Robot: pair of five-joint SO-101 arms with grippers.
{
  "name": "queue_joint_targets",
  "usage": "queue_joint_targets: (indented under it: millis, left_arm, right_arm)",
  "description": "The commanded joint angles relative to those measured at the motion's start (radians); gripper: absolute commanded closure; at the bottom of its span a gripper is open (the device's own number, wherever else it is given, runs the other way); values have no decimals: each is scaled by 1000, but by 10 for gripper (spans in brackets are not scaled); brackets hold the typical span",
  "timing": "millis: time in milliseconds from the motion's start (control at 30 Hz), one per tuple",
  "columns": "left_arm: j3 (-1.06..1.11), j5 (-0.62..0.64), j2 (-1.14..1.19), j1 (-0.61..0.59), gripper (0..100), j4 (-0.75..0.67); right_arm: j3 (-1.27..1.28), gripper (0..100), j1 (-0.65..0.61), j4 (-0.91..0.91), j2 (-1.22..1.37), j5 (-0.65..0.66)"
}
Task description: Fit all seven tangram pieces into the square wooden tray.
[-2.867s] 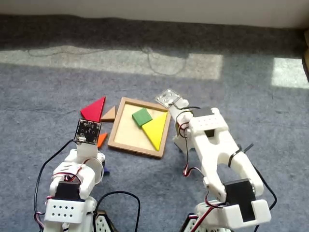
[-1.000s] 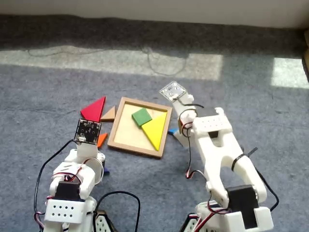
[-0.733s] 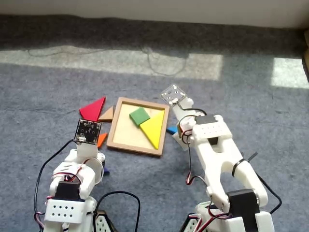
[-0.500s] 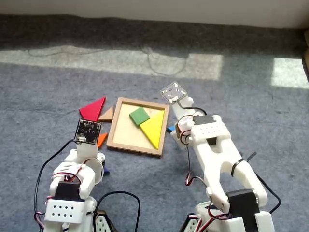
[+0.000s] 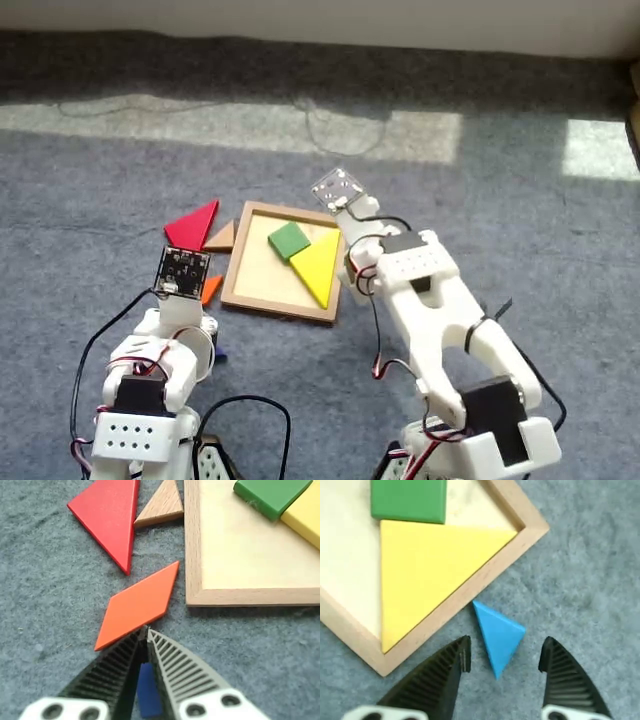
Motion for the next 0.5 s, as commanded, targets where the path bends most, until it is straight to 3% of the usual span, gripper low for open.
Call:
queue_joint_targets:
  millis: [0, 300, 467]
  left_arm:
    - [28, 6, -8, -10, 993, 6]
    - [28, 6, -8, -10, 993, 6]
    - [28, 6, -8, -10, 993, 6]
  right_arm:
    - [-105, 775, -13, -18, 45, 40]
    - [-237, 789, -7, -18, 257, 46]
    - [-246, 942, 31, -18, 257, 46]
